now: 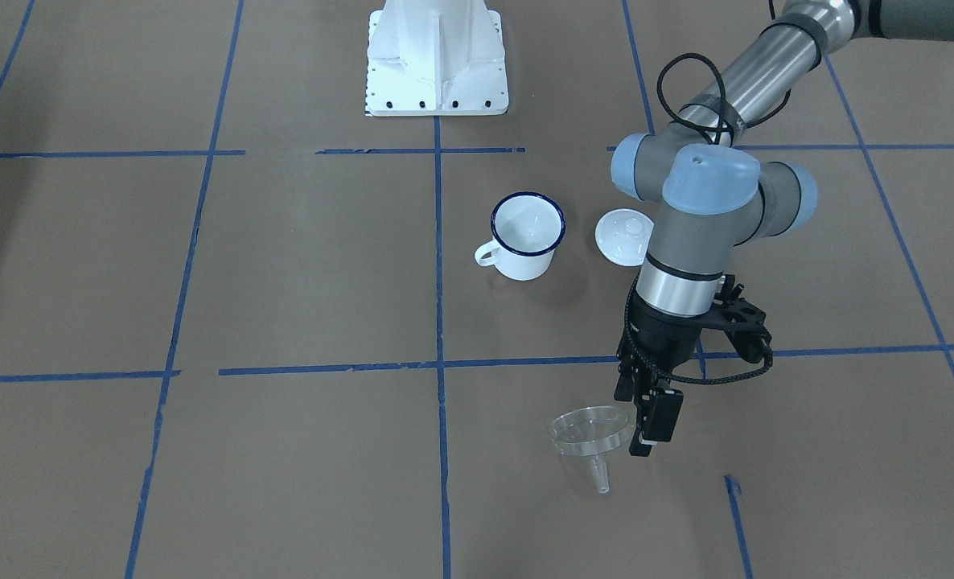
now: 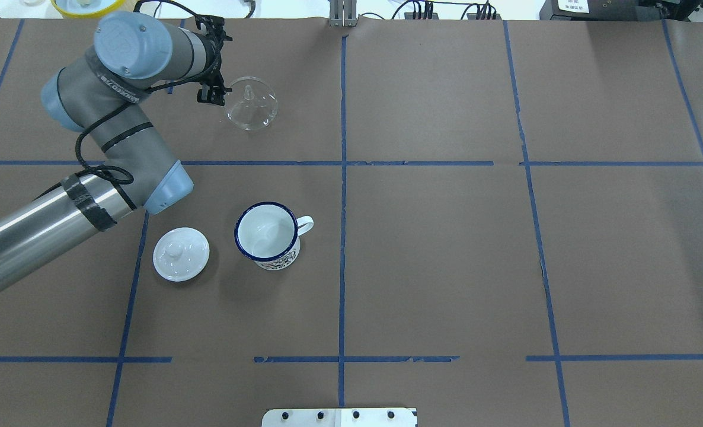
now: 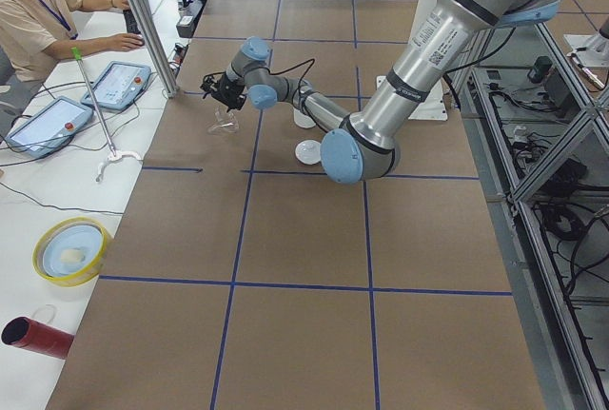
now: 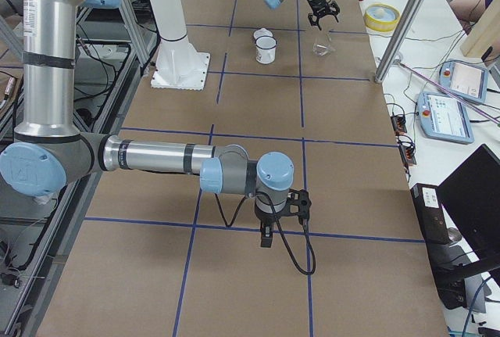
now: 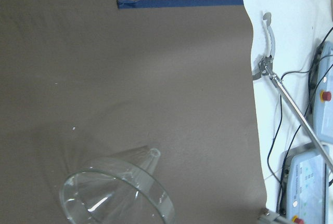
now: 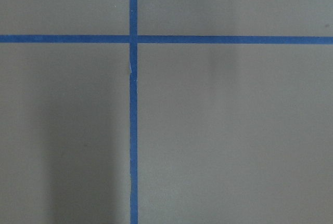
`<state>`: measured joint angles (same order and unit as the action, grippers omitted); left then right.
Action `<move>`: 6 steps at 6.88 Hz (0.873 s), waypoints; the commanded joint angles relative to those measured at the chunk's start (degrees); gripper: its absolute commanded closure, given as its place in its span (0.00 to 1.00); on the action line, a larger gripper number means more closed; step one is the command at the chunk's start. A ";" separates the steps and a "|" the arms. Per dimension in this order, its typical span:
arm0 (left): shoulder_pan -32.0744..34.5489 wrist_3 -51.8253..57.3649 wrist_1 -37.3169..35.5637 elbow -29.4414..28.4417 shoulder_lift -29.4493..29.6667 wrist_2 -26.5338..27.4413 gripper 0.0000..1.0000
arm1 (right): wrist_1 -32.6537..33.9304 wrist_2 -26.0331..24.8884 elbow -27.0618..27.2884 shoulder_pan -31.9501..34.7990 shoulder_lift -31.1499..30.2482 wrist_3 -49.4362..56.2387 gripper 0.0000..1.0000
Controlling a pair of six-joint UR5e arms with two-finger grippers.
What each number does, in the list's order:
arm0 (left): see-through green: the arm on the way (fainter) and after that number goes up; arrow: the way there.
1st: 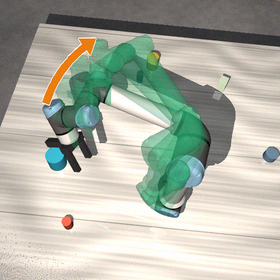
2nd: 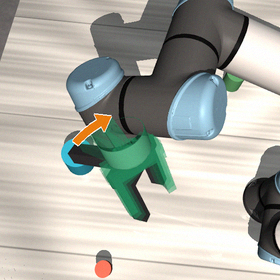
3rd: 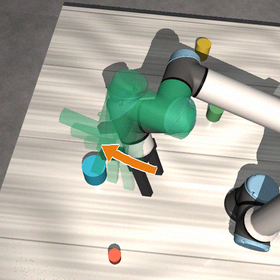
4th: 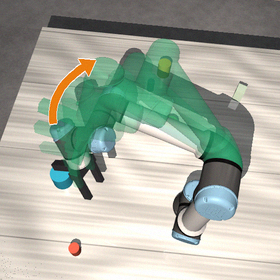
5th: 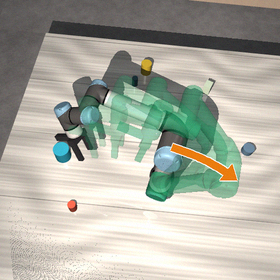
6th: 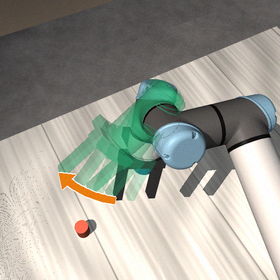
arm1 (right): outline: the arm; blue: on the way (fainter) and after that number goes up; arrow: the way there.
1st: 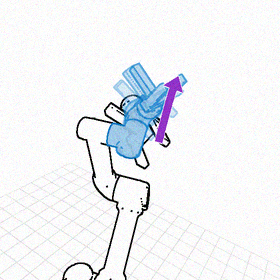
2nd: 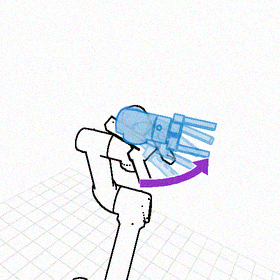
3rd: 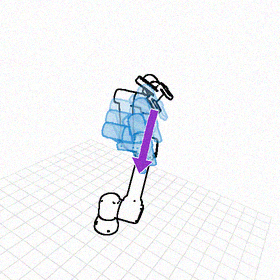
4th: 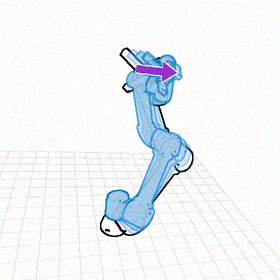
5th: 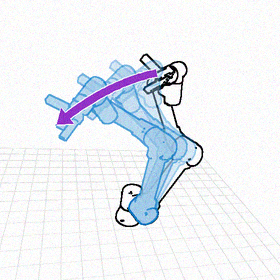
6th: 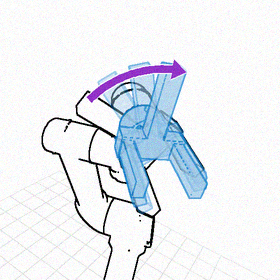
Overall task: Place funnel on cup
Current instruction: 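Release the lid and move the left gripper to the glass funnel, then grasp the clear glass funnel with the left gripper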
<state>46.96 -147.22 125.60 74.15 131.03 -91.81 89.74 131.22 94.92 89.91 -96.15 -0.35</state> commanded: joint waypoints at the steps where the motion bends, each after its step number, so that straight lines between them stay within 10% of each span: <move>1: -1.43 -4.74 0.26 -4.53 2.82 4.43 0.01 | 0.00 0.00 0.00 0.00 0.00 0.00 0.00; 6: -2.66 -6.24 1.40 -5.86 2.74 4.53 0.10 | 0.00 0.00 0.00 0.00 0.00 0.00 0.00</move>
<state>44.37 -153.30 126.90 68.43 133.77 -87.28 89.74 131.22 94.92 89.91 -96.15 -0.35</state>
